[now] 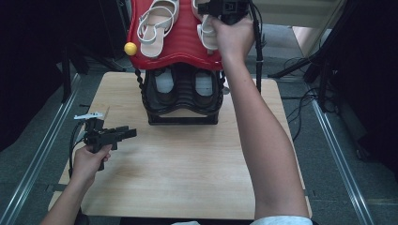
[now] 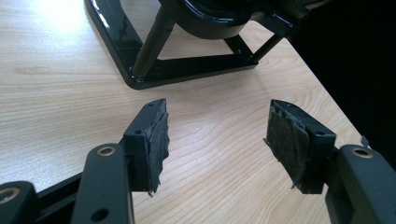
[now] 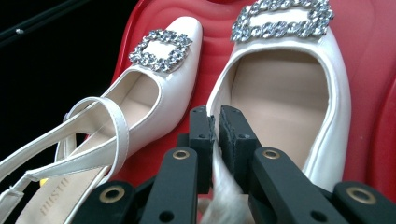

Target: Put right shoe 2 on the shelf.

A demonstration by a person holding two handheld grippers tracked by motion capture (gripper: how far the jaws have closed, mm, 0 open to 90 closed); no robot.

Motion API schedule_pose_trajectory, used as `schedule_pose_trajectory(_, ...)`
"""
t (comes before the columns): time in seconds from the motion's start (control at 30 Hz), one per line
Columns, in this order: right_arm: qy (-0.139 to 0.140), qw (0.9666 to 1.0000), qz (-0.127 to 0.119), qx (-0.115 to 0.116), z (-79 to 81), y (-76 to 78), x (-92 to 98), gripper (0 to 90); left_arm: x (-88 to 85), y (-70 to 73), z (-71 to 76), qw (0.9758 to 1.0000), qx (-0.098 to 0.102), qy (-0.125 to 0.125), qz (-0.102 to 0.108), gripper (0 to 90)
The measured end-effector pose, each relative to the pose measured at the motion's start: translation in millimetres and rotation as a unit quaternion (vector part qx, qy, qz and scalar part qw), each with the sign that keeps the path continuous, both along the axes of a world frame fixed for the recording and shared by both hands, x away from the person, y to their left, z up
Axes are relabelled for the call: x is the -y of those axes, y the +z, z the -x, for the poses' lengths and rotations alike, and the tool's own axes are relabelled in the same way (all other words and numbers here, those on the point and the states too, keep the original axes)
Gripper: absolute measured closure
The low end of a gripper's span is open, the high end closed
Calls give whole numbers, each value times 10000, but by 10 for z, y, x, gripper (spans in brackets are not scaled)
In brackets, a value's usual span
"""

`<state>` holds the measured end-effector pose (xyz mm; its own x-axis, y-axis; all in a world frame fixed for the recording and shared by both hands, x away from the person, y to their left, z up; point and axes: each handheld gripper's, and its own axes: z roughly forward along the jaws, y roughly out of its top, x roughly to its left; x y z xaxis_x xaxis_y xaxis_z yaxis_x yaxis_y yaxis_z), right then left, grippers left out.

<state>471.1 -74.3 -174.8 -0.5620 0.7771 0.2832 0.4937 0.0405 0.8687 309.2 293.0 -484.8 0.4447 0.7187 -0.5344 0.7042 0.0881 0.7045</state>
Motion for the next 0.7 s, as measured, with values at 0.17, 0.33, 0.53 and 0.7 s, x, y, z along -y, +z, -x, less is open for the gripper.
schedule_pose_trajectory(0.17,18,9998,-120,131,8,12,-2,852,-6,1,1,10000,-7,5,23,391)
schedule_pose_trajectory(0.33,29,9996,-224,139,15,23,22,813,-3,2,3,10000,0,11,15,390)
schedule_pose_trajectory(0.53,-67,9991,-308,273,36,78,128,783,-9,2,1,10000,-17,6,27,388)
schedule_pose_trajectory(0.7,-113,9989,-375,257,24,87,250,702,-5,1,1,10000,-16,4,19,387)
